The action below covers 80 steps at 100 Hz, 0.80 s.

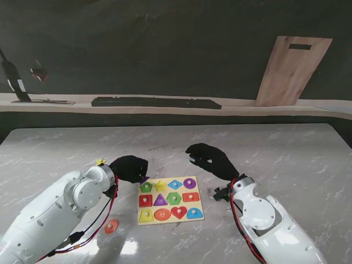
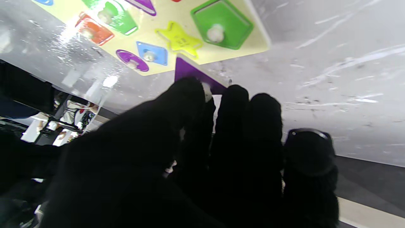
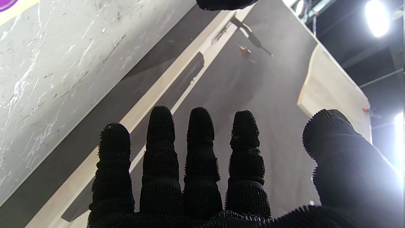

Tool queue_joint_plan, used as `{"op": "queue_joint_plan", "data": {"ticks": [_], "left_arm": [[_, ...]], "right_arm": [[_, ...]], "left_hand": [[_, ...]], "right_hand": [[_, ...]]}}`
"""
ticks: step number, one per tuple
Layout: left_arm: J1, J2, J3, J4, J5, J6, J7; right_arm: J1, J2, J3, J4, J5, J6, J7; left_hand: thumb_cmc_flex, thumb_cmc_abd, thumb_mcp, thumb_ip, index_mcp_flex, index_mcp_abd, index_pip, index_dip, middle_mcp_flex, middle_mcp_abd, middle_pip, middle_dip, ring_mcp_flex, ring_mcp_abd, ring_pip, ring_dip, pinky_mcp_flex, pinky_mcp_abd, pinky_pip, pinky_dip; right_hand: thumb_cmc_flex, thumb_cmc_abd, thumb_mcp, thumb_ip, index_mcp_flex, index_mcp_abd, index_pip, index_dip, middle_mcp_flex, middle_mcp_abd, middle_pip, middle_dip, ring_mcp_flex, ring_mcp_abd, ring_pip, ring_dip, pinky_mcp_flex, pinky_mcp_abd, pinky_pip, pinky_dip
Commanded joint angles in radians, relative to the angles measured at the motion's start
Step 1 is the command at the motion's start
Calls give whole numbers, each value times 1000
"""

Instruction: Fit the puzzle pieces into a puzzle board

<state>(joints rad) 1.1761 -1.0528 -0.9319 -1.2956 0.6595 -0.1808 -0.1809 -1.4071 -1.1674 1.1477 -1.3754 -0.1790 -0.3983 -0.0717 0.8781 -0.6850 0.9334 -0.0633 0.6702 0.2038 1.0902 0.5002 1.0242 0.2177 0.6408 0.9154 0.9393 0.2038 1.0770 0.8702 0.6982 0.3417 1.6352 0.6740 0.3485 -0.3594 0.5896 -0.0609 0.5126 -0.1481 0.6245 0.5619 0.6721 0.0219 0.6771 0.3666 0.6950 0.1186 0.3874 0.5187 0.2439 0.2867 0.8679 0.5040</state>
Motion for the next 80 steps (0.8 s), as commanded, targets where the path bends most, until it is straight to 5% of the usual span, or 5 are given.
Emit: {"op": "queue_joint_plan", "data": {"ticks": [1, 31, 80], "left_arm": [[-18, -17, 18, 9, -16, -17, -7], [-76, -30, 115, 76, -64, -115, 16], [-97, -25, 156, 154, 37, -347, 129]], "right_arm": [[-7, -4, -1, -2, 0, -5, 0], [-8, -4, 2, -2, 1, -8, 0], [-3, -4, -5, 4, -13, -2, -4]], "left_hand": [[-3, 3, 36, 23, -6, -2, 35, 27, -5, 58, 20, 18, -2, -21, 36, -14, -2, -32, 60, -5], [-5, 10, 34, 25, -14, -15, 36, 37, -14, 50, 18, 27, -14, -27, 30, -14, -14, -36, 53, -2], [-34, 29, 45, 25, -38, -52, 59, 38, -27, 15, 23, 35, -21, -65, 18, -15, -15, -72, 36, -9]], "right_hand": [[6, 24, -20, 24, 17, -32, -19, 10, 21, -1, 2, 5, 18, 3, 13, 8, -9, 9, 15, 8], [5, 23, -22, 24, 17, -32, -19, 10, 22, -1, 1, 5, 18, 4, 12, 8, -9, 10, 15, 8], [7, 25, -22, 25, 15, -32, -20, 10, 20, 0, 1, 5, 18, 3, 12, 8, -9, 10, 15, 8]]}}
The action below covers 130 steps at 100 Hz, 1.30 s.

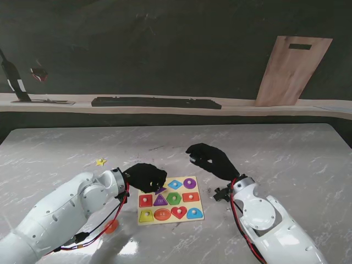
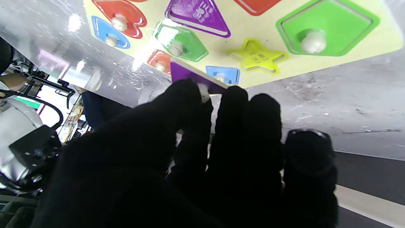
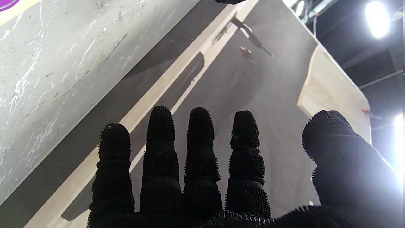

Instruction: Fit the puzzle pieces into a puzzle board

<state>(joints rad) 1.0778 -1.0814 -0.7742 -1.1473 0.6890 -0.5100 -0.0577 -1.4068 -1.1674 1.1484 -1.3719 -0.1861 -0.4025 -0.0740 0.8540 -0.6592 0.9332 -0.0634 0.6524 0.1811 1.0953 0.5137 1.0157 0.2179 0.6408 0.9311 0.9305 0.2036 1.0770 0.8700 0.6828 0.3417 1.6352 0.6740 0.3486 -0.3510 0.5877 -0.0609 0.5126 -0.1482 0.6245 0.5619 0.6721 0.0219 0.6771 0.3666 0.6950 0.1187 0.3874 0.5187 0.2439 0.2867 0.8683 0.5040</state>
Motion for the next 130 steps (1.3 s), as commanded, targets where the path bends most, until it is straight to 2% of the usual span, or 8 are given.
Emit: {"op": "queue_joint_plan", "data": {"ticks": [1, 30, 48, 72, 91, 130], "left_arm": [[2, 4, -2, 6, 9, -20, 6], [-10, 11, 23, 25, 49, -113, 31], [-23, 8, 62, 42, 40, -127, 32], [-61, 5, 121, 89, 96, -158, 96], [-86, 0, 156, 120, 106, -167, 122], [-119, -19, 210, 164, 70, -171, 135]], "right_arm": [[-3, -4, -6, 1, -6, 2, -2], [2, -4, -13, 8, -12, 7, -3], [4, -4, -15, 9, -11, 9, -1], [3, -5, -15, 7, -12, 10, -4], [3, -5, -15, 6, -13, 12, -4], [1, -5, -12, 3, -13, 15, -5]], "left_hand": [[-9, 3, 45, 25, -20, -29, 54, 24, -19, 14, 23, 19, -12, -65, 18, -14, 0, -73, 36, -9], [-16, 11, 44, 26, -32, -43, 66, 22, -26, 2, 26, 23, -17, -79, 15, -9, -5, -92, 29, -13], [-16, 13, 44, 25, -34, -44, 68, 19, -28, 2, 27, 24, -21, -76, 17, -4, -10, -97, 36, -11], [-18, 18, 44, 25, -40, -48, 72, 18, -35, 0, 28, 28, -26, -79, 16, 1, -20, -101, 35, -11], [-18, 22, 41, 25, -45, -52, 74, 18, -41, -4, 29, 31, -33, -82, 15, 6, -26, -105, 35, -10], [-16, 27, 35, 24, -50, -57, 76, 18, -48, -8, 27, 33, -39, -84, 12, 13, -34, -108, 33, -7]], "right_hand": [[7, 16, -20, 25, 17, -32, -20, 10, 20, 0, 1, 5, 17, 3, 12, 8, -9, 9, 15, 8], [7, 17, -20, 25, 15, -32, -20, 10, 21, 0, 1, 6, 17, 3, 12, 8, -8, 9, 15, 8], [7, 17, -19, 25, 14, -32, -20, 10, 20, 0, 1, 6, 17, 3, 12, 8, -9, 9, 15, 8], [7, 17, -20, 25, 14, -30, -20, 10, 20, -1, 1, 6, 17, 3, 13, 9, -9, 9, 14, 8], [7, 17, -20, 25, 16, -30, -20, 10, 20, -2, 1, 5, 17, 3, 13, 8, -9, 8, 15, 8], [7, 17, -20, 25, 12, -32, -21, 10, 20, -1, 1, 5, 17, 4, 13, 8, -9, 9, 15, 9]]}}
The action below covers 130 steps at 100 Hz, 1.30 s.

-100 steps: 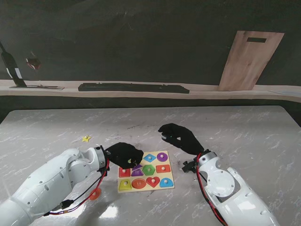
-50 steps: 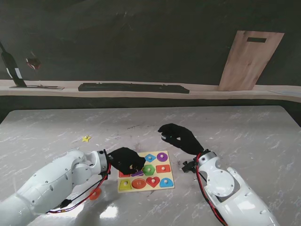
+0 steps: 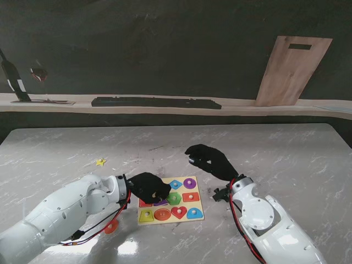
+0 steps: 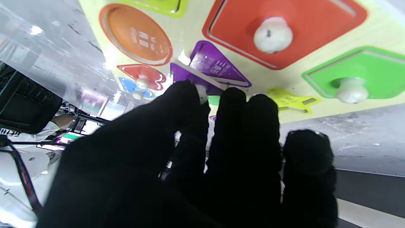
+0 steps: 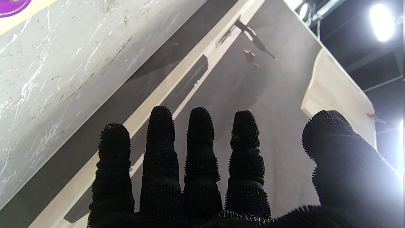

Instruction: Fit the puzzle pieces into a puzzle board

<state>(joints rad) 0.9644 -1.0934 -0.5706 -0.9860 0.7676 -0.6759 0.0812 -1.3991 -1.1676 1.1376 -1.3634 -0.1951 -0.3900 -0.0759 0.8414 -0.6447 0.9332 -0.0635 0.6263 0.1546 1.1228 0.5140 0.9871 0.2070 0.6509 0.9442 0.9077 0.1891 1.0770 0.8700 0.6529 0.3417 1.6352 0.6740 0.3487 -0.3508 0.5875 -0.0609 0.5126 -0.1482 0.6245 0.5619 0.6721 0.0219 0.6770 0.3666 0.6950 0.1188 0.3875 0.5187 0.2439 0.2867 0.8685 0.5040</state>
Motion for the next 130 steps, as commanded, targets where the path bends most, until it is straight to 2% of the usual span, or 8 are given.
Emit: {"op": "queue_joint_plan", "data": {"ticks": [1, 55, 130], "left_arm": [[-6, -8, 8, 3, -10, -5, -4], [-5, -7, 23, -2, -13, 10, -12], [-53, -12, 80, 51, -11, 3, -5]], "right_arm": [[-7, -5, -1, -6, -4, 3, -4], [-10, -4, 2, -10, -4, 2, -4], [-9, -4, 1, -8, -2, 5, -2]], "left_hand": [[-3, 13, 35, 24, -24, -31, 49, 18, -19, 3, 17, 20, -16, -70, 12, 14, -4, -108, 33, -7], [3, 16, 27, 22, -30, -39, 49, 18, -27, -2, 16, 24, -29, -70, 5, 20, -18, -113, 26, -4], [14, 33, 1, 13, -41, -50, 42, 24, -37, -9, 2, 33, -36, -74, -10, 23, -25, -110, 15, 0]], "right_hand": [[7, 17, -20, 25, 12, -31, -21, 10, 20, -1, 1, 5, 17, 3, 13, 8, -8, 9, 15, 9], [7, 17, -20, 25, 13, -30, -21, 10, 19, 0, 1, 5, 17, 3, 13, 8, -9, 9, 14, 8], [7, 18, -21, 25, 10, -31, -22, 9, 19, -1, 2, 5, 16, 3, 13, 9, -8, 8, 15, 9]]}}
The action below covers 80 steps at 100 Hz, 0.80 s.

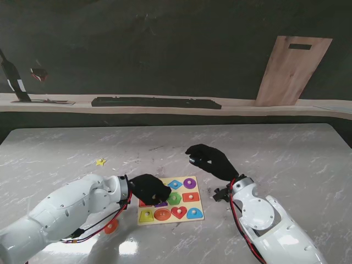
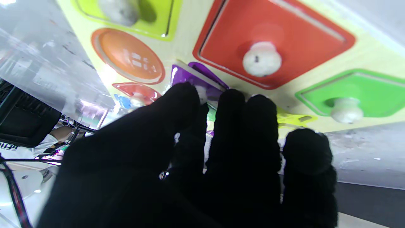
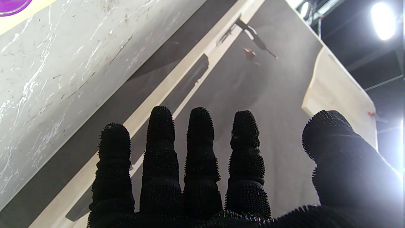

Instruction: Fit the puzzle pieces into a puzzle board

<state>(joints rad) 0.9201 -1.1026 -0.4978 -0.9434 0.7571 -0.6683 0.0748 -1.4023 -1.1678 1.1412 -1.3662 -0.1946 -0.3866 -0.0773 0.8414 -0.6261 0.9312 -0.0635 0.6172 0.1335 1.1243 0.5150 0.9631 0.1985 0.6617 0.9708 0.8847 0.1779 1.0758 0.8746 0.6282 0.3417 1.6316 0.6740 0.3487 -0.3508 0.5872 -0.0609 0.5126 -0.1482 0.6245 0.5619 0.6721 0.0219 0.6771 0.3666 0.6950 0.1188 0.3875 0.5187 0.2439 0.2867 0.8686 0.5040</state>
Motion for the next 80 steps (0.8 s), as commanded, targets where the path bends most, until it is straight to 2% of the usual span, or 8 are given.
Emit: {"op": "queue_joint_plan", "data": {"ticks": [1, 43, 80], "left_arm": [[-9, -3, 7, 9, -1, -5, 2], [-36, -18, 50, 51, -11, -23, 25], [-62, -9, 88, 58, 44, -14, 58]], "right_arm": [[-6, -4, -2, -5, -2, 2, -1], [-4, -4, -3, -4, -2, 2, 0], [-4, -4, -2, -3, -3, 1, 1]], "left_hand": [[14, 15, 3, 13, -32, -29, 41, 23, -13, 0, -9, 6, -13, -63, -9, 19, 0, -110, 18, 0], [27, 34, -23, 2, -50, -35, 40, 22, -29, -3, -20, 2, -29, -63, -20, 18, -15, -116, 7, 0], [46, 55, -51, 5, -76, -48, 42, 41, -63, -6, -15, 27, -60, -61, -26, 30, -41, -116, -14, 2]], "right_hand": [[7, 18, -20, 25, 11, -32, -22, 9, 20, -1, 2, 5, 16, 4, 13, 9, -8, 8, 15, 9], [6, 17, -21, 25, 10, -34, -22, 9, 19, 0, 2, 5, 17, 3, 13, 9, -9, 9, 15, 9], [7, 17, -21, 25, 10, -32, -22, 8, 20, 0, 2, 5, 17, 4, 13, 9, -8, 8, 15, 9]]}}
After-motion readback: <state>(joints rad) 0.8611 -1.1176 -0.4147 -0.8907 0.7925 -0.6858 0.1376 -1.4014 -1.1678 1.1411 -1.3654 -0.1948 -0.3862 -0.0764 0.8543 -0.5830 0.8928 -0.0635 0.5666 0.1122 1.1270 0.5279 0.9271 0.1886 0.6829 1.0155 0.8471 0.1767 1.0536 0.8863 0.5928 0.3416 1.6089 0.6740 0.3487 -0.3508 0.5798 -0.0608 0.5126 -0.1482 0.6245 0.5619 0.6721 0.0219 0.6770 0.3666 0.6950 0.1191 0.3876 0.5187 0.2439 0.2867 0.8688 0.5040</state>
